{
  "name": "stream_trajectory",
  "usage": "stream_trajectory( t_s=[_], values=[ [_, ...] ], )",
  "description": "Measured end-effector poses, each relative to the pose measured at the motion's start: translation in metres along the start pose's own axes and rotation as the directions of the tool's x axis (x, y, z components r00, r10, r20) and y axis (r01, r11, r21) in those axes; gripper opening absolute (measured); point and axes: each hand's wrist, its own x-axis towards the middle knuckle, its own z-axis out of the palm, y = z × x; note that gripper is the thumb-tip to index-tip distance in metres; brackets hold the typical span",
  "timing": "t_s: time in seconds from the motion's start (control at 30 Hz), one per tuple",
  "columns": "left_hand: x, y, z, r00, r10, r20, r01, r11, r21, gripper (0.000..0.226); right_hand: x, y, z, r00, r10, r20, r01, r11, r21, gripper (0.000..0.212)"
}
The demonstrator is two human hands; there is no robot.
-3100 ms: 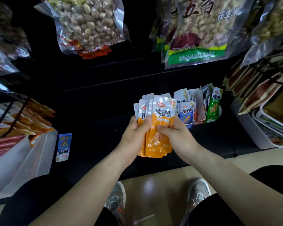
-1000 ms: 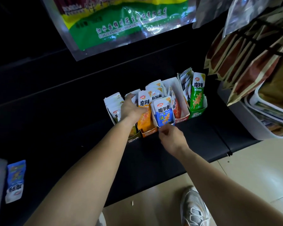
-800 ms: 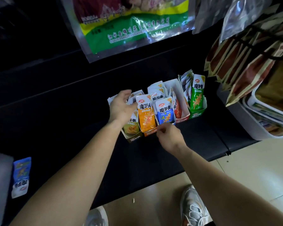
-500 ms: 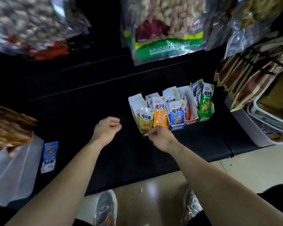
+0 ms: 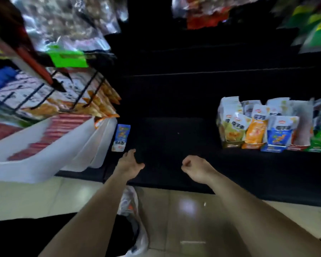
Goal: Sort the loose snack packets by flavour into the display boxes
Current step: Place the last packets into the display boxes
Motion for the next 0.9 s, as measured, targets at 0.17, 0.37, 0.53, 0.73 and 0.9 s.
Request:
stream_trajectory(
  t_s=[0.17, 0.37, 0.53, 0.73, 0.9],
  values=[
    [0.06, -0.023, 0.0, 0.996, -0.028, -0.084, 0.039, 0.989, 0.141, 0.091, 0.027, -0.004, 0.033, 0.997, 0.022, 0.078, -0.023, 1.0, 0.005, 0.024],
    [0.085, -0.033, 0.018, 0.987, -0.144, 0.073, 0.141, 0.989, 0.051, 0.104, 0.039, 0.021, 0.042, 0.994, 0.078, 0.079, -0.078, 0.997, -0.011, 0.024],
    [0.04, -0.019, 0.063, 0.984, 0.159, -0.078, -0.14, 0.967, 0.211, 0.084, 0.038, 0.041, 0.038, 0.99, 0.131, 0.046, -0.13, 0.991, -0.026, 0.02],
    [0.01, -0.01, 0.116, 0.954, 0.294, -0.057, -0.245, 0.876, 0.415, 0.068, 0.032, 0.05, 0.034, 0.984, 0.177, 0.015, -0.177, 0.983, -0.042, 0.013],
    [0.002, 0.003, 0.128, 0.924, 0.349, -0.159, -0.236, 0.843, 0.483, 0.07, 0.025, 0.06, 0.033, 0.985, 0.172, -0.015, -0.172, 0.985, -0.033, 0.014]
  ],
)
